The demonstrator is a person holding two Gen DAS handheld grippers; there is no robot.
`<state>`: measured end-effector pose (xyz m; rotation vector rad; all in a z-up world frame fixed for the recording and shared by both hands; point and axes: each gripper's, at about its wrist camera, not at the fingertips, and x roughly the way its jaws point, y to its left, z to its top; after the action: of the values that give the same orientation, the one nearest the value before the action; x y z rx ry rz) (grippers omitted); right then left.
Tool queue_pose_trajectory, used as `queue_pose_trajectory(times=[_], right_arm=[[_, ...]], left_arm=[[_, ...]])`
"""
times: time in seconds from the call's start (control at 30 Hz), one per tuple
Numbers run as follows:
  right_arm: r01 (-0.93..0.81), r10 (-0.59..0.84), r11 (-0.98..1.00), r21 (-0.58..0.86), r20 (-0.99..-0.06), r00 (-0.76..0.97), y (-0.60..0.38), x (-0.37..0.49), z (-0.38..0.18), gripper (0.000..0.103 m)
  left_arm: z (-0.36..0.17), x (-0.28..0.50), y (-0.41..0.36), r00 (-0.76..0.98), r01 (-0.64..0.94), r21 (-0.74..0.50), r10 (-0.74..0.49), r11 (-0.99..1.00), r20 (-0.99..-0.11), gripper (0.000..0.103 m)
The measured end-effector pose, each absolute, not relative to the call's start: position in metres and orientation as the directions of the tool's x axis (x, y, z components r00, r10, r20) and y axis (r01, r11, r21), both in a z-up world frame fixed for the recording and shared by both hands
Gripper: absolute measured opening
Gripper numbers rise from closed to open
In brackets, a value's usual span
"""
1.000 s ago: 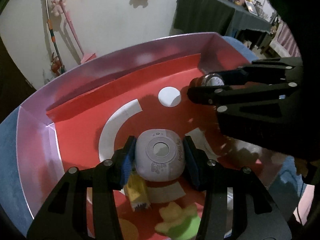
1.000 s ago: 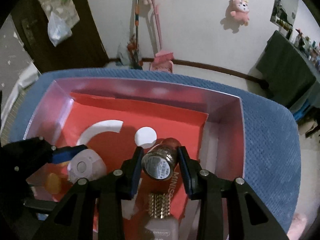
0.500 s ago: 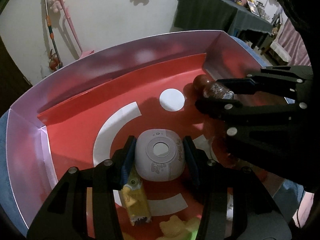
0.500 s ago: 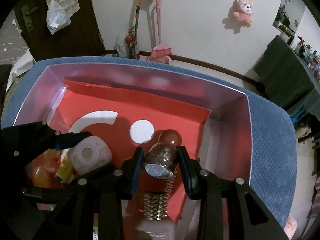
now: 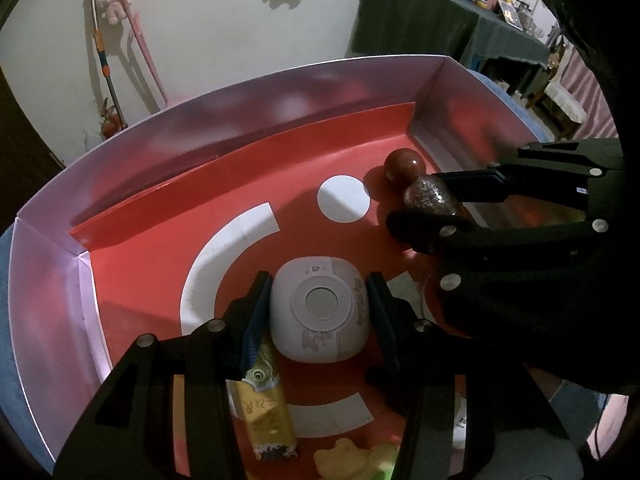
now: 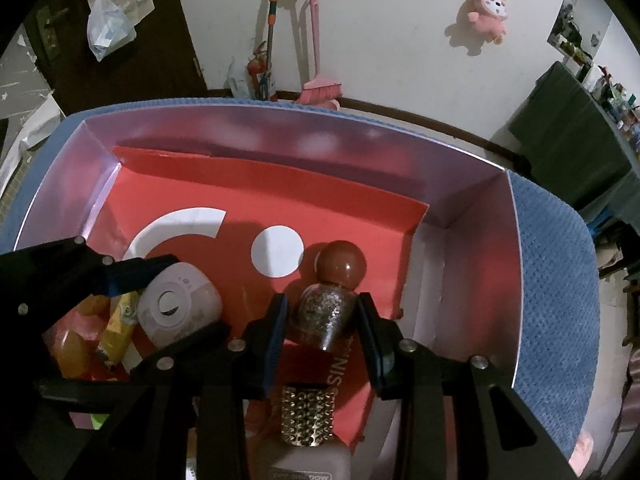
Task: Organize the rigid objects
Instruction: 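Carry the pink compact and glass bottle into the tray and open both tools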
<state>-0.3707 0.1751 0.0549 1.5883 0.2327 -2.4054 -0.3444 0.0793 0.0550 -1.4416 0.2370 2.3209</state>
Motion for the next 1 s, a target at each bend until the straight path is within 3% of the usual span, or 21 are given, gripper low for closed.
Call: queue_pose_trajectory(times=[0.43,0.7,0.77,1.0], right_arm=[[0.282,-0.125,-0.959,0.015,-0.918,-0.377,0.173,-0.373,0.063,0.038],[0.280,-0.124,-0.960,0.015,-0.918,-0.378,0.176,-0.372,0.064,0.038],[0.278,-0.123,-0.960,0.014,-0.917,-0.379,0.175,-0.370,0.064,0.039],[0.274,-0.120,-0.962,0.004,-0.905,-0.408,0.178,-0.366,0.075,0.049]], left_arm=[[0.058,-0.347,0.072,-0.369,-0.385,-0.136,0.287,-0.913,-0.884,0.047],[0.065,-0.340,0.073,-0.389,-0.377,-0.141,0.294,-0.915,-0.873,0.061],[0.067,-0.337,0.072,-0.397,-0.372,-0.137,0.290,-0.918,-0.871,0.065],[0.077,-0.323,0.063,-0.429,-0.353,-0.135,0.289,-0.926,-0.856,0.065]])
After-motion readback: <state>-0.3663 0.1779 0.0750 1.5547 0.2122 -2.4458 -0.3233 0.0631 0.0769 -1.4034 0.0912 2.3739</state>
